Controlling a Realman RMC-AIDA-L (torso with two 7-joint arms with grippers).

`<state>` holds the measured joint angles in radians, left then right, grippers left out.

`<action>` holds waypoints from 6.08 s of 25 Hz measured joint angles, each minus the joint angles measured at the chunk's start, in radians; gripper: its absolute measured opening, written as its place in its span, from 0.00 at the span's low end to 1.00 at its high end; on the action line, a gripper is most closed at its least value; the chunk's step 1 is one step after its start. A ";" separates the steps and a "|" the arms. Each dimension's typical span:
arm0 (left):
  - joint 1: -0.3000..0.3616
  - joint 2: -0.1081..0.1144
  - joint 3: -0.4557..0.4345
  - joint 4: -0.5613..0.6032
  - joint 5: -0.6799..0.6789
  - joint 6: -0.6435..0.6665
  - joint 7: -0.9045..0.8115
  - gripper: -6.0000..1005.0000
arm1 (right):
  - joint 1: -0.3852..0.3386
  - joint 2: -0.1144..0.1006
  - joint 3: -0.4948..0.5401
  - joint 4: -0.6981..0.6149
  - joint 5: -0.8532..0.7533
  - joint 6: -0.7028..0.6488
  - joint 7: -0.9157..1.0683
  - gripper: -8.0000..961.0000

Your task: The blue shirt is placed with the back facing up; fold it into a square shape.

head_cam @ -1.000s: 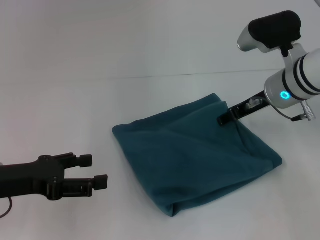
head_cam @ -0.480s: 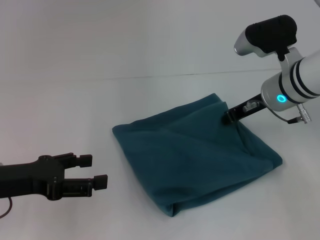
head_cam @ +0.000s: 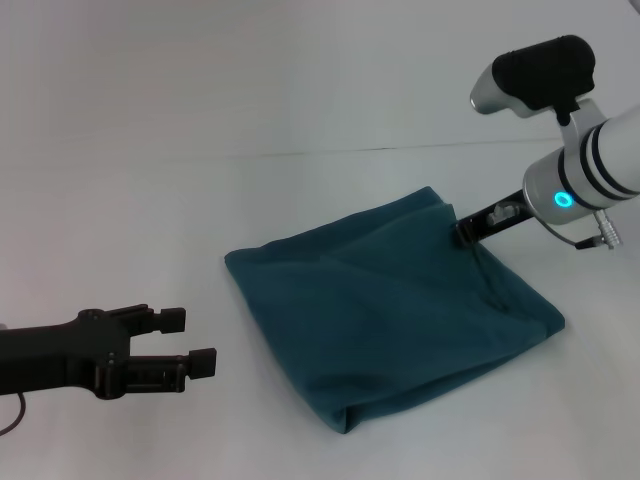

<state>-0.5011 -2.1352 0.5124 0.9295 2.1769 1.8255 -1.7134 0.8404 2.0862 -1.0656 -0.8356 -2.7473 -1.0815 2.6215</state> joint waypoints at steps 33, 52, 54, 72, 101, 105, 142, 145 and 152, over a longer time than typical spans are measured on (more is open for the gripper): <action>0.015 -0.009 0.000 0.000 0.001 -0.005 0.000 0.94 | 0.002 -0.014 0.052 0.002 -0.049 0.151 0.001 0.02; 0.012 -0.006 0.000 0.005 0.001 -0.013 0.011 0.94 | -0.147 0.001 0.057 -0.507 -0.054 -0.528 0.051 0.83; 0.012 -0.005 0.000 0.006 0.001 -0.015 0.011 0.94 | -0.157 -0.001 0.059 -0.524 -0.067 -0.565 0.051 0.86; 0.016 -0.005 -0.005 0.007 0.034 -0.003 0.079 0.94 | -0.183 0.008 0.054 -0.402 -0.064 -0.504 0.034 0.83; 0.009 -0.005 -0.004 0.008 0.047 -0.014 0.069 0.94 | -0.177 0.004 0.051 -0.292 -0.058 -0.382 0.012 0.17; 0.007 -0.006 -0.003 0.008 0.047 -0.014 0.069 0.94 | -0.179 0.003 0.055 -0.330 -0.058 -0.380 0.013 0.06; 0.016 -0.025 -0.003 0.005 0.042 -0.015 0.067 0.94 | -0.179 0.002 0.003 -0.379 -0.140 -0.254 0.098 0.03; 0.017 -0.027 -0.006 0.003 0.045 -0.030 0.056 0.94 | -0.171 -0.003 0.003 -0.377 -0.108 -0.265 0.085 0.04; 0.033 -0.027 -0.008 0.000 0.040 -0.046 0.045 0.94 | -0.152 -0.003 0.006 -0.330 -0.181 -0.230 0.096 0.09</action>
<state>-0.4678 -2.1627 0.5046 0.9292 2.2164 1.7790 -1.6687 0.6881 2.0836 -1.0594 -1.1652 -2.9279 -1.3118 2.7174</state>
